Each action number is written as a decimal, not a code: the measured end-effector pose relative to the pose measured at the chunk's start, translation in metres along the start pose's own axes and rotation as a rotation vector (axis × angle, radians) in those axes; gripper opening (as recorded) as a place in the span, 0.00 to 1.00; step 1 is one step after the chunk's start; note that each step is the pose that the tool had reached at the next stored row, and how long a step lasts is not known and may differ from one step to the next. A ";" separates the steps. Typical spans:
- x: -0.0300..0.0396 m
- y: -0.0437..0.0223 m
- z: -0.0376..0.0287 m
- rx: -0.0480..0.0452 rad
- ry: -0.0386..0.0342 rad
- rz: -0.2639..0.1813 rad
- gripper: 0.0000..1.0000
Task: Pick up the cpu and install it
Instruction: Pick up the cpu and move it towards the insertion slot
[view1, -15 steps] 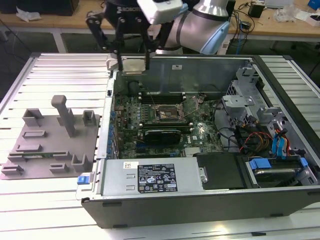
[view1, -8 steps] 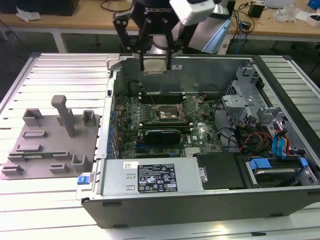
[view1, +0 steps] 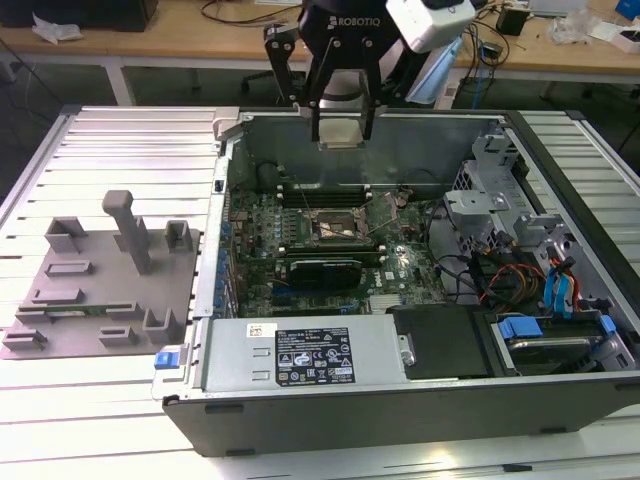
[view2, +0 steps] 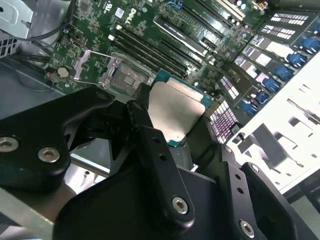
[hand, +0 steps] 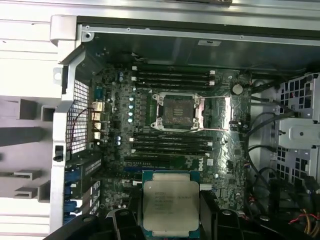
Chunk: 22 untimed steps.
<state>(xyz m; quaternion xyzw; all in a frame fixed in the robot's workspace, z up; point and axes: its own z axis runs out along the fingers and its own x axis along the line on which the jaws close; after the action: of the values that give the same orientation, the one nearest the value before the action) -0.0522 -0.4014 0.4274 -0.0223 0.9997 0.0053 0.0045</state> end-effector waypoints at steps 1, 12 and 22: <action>0.0000 0.0000 0.0001 -0.0001 -0.0001 0.000 0.55; -0.0040 0.0084 0.0198 0.0001 0.0000 0.000 0.55; -0.0086 0.0166 0.0427 0.0013 0.0001 0.000 0.55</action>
<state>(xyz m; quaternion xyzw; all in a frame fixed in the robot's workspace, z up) -0.0439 -0.3840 0.3849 -0.0223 0.9997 0.0046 0.0045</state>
